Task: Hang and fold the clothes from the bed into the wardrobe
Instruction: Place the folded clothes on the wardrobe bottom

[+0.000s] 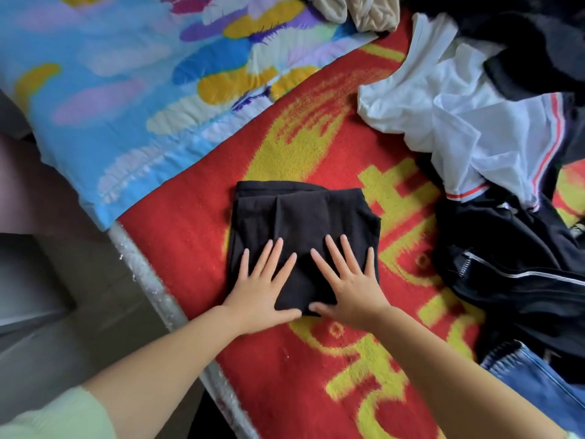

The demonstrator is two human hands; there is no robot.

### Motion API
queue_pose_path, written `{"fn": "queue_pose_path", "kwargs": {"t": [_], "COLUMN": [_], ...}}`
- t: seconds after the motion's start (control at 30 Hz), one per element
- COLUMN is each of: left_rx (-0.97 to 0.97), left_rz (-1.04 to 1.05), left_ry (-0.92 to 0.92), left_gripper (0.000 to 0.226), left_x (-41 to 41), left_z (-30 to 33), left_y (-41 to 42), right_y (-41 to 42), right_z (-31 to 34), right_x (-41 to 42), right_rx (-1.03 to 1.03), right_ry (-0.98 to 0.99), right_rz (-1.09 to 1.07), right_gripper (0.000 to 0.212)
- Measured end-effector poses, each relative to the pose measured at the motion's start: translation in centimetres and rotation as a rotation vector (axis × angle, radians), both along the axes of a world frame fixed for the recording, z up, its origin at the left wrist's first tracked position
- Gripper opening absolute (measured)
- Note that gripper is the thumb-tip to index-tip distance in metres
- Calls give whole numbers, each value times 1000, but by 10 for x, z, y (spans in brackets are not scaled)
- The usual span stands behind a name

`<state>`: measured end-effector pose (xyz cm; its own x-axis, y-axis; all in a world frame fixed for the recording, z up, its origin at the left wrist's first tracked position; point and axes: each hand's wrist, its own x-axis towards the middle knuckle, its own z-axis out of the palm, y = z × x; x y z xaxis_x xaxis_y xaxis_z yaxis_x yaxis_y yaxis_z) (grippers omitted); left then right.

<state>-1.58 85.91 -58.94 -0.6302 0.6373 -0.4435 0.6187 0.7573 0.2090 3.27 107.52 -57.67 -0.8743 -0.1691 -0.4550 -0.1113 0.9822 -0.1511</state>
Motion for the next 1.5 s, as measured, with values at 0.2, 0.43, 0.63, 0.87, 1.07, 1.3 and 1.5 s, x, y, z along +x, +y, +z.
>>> {"fn": "queue_pose_path", "kwargs": {"t": [0.2, 0.43, 0.63, 0.87, 1.07, 1.3, 1.5], "left_rx": [-87, -128, -32, 40, 52, -23, 45], "left_rz": [87, 144, 134, 237, 394, 583, 755], "left_ry": [99, -79, -145, 38, 117, -11, -84], "left_gripper": [114, 78, 70, 76, 67, 62, 54], "left_x": [20, 1, -32, 38, 121, 224, 297], "left_z": [-14, 26, 123, 223, 255, 273, 276], "left_y": [17, 25, -4, -86, -191, -371, -526], "right_y": [0, -19, -39, -112, -210, -404, -568], "right_z": [-13, 29, 119, 230, 275, 299, 293], "right_x": [14, -6, -29, 5, 56, 110, 147], "right_rx": [73, -38, -94, -47, -79, 63, 46], "right_ry": [17, -137, -43, 56, 76, -212, -316], "right_rz": [16, -232, -207, 82, 313, 717, 845], "right_gripper": [114, 79, 72, 65, 58, 41, 43]}}
